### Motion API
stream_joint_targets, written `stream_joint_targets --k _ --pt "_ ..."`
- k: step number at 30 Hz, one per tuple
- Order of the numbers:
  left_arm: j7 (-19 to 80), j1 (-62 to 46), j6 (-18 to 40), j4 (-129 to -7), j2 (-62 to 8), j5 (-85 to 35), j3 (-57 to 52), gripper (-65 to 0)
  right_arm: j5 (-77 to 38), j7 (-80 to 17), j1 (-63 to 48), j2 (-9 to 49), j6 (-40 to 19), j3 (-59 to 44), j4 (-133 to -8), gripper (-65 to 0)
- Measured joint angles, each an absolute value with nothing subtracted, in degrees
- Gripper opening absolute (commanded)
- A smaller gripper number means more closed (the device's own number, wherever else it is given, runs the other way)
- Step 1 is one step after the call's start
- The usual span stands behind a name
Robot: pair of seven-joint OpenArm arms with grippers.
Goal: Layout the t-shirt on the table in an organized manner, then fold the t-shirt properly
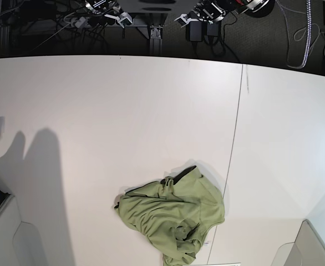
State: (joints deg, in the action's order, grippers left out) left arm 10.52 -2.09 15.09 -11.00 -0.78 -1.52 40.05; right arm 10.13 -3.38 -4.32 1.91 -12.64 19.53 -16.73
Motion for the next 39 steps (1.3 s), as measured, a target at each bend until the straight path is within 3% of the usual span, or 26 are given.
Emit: stream_joint_targets --k 6,12,17,22,29,35,39 --pt "9.8 -6.3 15.1 -14.1 -1.6 -1.4 40.1 -65.0 10.1 -3.2 -6.6 2.1 -12.6 19.5 -17.8 -65.0" --pt "9.5 -13.3 14.5 -26.4 -6.1 -1.4 40.1 -65.0 13.7 -3.6 -13.1 4.0 -15.2 19.6 -27.9 -65.0" --pt "10.4 -19.7 6.5 -41.6 -12.0 -1.3 40.0 -65.0 13.4 -3.6 -20.8 7.0 -18.3 19.6 -43.4 -65.0" --pt "16.1 -27.7 2.5 -58.4 -16.4 0.2 39.1 -65.0 12.3 -4.0 -29.9 12.4 -18.5 19.6 -61.4 -65.0" --pt "23.3 -37.7 2.3 -88.4 -22.3 3.7 30.0 -65.0 7.4 -4.4 -40.8 24.0 -18.7 19.6 -89.4 -65.0" --pt "27.9 -45.7 4.9 -112.8 -28.2 3.5 18.7 -64.7 7.3 -5.3 -41.1 31.6 -19.2 19.2 -106.3 -65.0" --pt "27.9 -47.4 4.8 -121.7 -32.3 3.5 12.9 -57.0 3.8 -6.2 -35.8 31.7 -19.3 17.8 -110.6 -65.0"
